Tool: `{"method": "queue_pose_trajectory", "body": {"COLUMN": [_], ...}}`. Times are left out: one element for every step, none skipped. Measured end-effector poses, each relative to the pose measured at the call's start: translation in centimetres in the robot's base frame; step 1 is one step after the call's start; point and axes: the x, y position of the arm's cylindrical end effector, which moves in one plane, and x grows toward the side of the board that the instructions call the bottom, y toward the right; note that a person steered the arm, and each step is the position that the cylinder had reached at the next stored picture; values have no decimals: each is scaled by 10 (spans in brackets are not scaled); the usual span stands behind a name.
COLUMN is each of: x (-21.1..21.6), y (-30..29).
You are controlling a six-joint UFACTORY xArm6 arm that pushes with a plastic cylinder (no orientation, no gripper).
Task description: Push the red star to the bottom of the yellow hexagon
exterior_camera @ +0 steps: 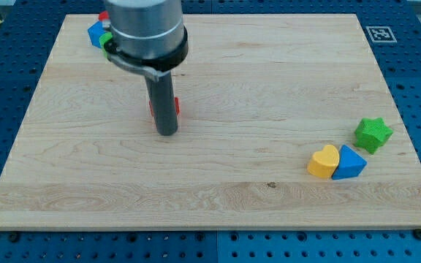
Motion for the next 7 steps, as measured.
{"method": "queue_pose_trajectory", "body": {"x": [-35, -69, -107, -143, -149, -146, -129], "y": [0, -1, -2, -3, -3, -10, -20]}}
